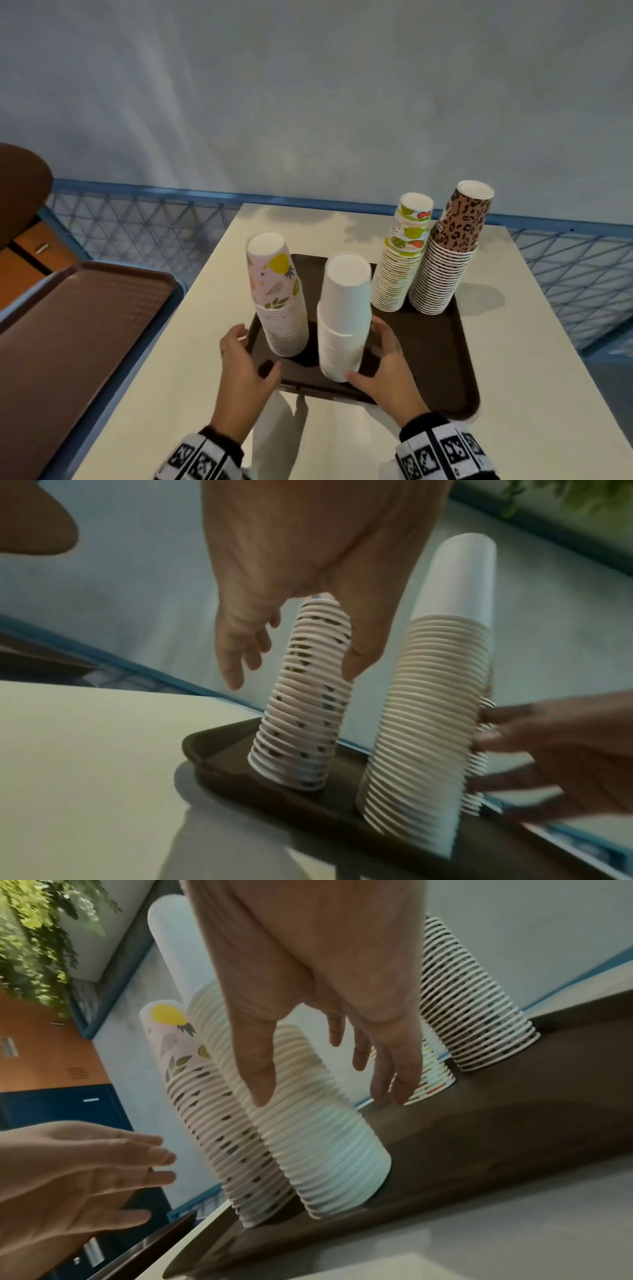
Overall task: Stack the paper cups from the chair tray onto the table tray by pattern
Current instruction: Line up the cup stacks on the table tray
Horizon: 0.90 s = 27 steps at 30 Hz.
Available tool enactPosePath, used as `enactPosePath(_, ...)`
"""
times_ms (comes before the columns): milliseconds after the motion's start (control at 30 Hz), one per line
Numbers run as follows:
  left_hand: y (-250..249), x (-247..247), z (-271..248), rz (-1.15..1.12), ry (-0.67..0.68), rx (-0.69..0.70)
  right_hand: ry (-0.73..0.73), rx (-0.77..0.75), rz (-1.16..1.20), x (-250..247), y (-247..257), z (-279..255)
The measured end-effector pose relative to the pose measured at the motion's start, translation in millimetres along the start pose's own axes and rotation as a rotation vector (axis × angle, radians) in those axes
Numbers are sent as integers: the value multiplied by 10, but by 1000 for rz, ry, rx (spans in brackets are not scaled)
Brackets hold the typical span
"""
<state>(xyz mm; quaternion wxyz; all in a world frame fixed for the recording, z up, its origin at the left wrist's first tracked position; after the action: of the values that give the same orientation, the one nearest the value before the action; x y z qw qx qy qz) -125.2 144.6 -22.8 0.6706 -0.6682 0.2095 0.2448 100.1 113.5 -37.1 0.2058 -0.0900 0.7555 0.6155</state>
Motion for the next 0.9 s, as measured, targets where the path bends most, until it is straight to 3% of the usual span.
enactPosePath(67, 36, 7, 225, -44, 91, -20, -44, 23, 15, 115, 36, 10)
enactPosePath(300, 94, 98, 694, -251, 266, 120, -271, 125, 98, 442, 65, 38)
enactPosePath(567, 118, 215, 920, -239, 297, 79, -373, 117, 141, 507, 147, 183)
enactPosePath(900, -52, 347, 1540, -258, 236, 75, -345, 60, 27, 421, 207, 969)
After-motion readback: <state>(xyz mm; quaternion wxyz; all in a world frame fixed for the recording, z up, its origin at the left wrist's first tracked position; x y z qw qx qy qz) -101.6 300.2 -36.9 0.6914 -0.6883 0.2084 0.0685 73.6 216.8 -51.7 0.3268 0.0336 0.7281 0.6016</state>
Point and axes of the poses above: each hand's wrist, its own z-axis towards the middle knuckle, its own x-axis out of the palm, y = z × x, the point moved 4 cm from there along z, towards the middle knuckle, and after that the axes turned 1 degree about -y, right-handed, at the moved point
